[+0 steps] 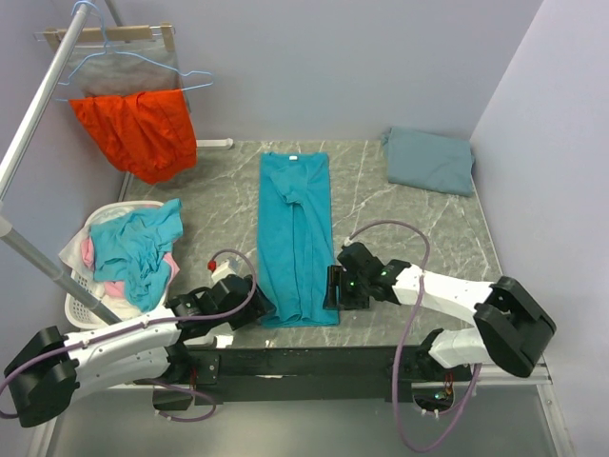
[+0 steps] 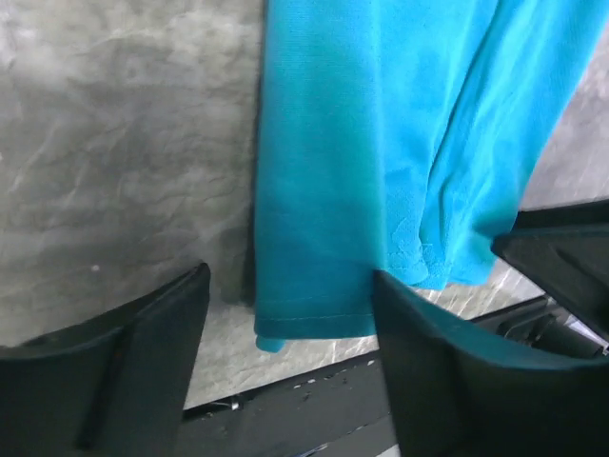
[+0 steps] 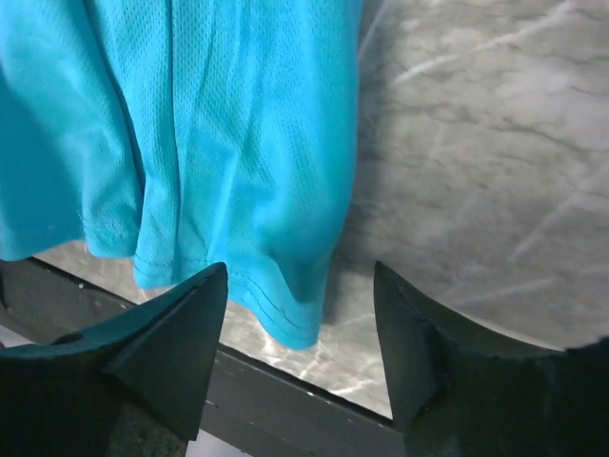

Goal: Fold and stack the t-shirts
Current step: Grab the bottom of the folded rectangular tshirt with both arms

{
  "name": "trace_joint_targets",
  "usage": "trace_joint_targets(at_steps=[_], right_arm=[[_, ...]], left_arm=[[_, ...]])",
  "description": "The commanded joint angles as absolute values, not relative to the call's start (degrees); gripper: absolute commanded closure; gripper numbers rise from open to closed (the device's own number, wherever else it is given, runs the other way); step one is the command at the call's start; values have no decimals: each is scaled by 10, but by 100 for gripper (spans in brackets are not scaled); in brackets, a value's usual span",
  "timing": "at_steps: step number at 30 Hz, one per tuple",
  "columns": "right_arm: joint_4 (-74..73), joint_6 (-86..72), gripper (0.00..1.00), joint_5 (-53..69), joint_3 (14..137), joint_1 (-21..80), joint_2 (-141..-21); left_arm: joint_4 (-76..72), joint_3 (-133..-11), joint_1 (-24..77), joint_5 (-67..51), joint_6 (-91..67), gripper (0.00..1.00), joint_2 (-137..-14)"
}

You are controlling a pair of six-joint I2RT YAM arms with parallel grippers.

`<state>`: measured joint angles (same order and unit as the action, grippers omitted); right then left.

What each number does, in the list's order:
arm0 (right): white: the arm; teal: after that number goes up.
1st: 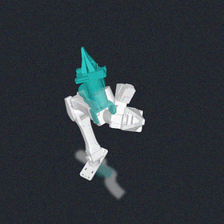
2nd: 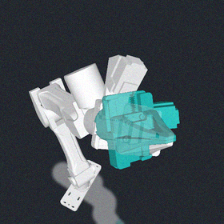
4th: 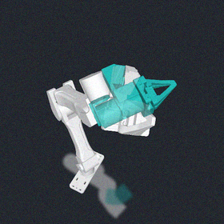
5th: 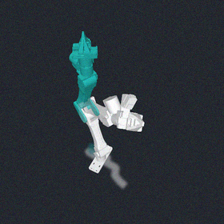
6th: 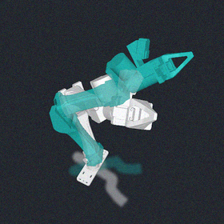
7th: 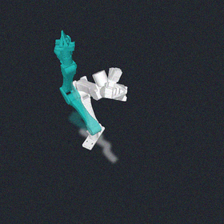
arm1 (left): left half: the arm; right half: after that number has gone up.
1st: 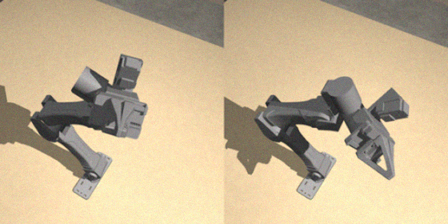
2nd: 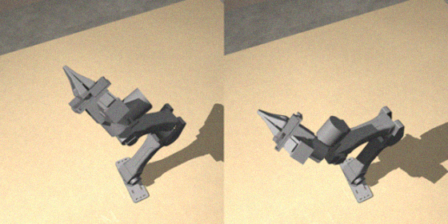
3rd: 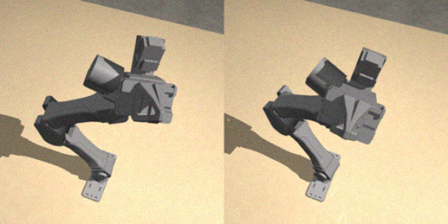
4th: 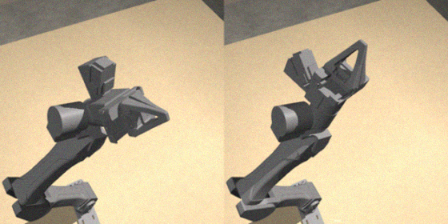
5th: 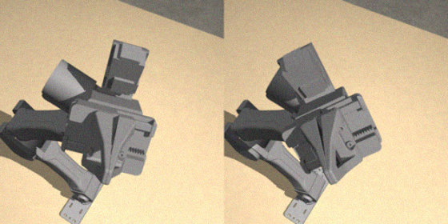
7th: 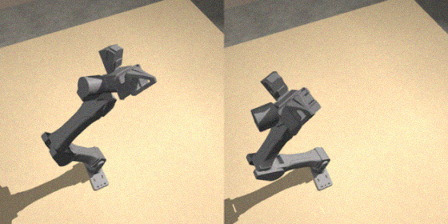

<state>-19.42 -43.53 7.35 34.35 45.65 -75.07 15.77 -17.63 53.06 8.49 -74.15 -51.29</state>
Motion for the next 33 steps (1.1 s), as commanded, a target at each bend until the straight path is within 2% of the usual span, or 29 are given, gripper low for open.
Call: trace_joint_targets(at_steps=[1,5,11,16,21,26,28,33], right_arm=[[-203,-441,29,54,323,450,-699],[-193,-449,29,75,311,446,-687],[-125,-470,35,145,273,446,-695],[-112,-472,36,144,272,447,-701],[-104,-473,36,145,273,447,-712],[-95,-473,36,148,272,447,-722],[-95,-471,36,147,272,447,-725],[-93,-470,36,147,272,446,-733]], left_arm=[[207,-175,540,119,-760,19,-503],[203,-171,542,116,-762,18,-506],[221,-172,551,117,-772,21,-519],[252,-184,564,159,-783,19,-469],[213,-172,563,166,-792,19,-451],[167,-168,563,166,-780,24,-444],[172,-176,566,171,-774,31,-442],[228,-190,569,206,-794,39,-400]])
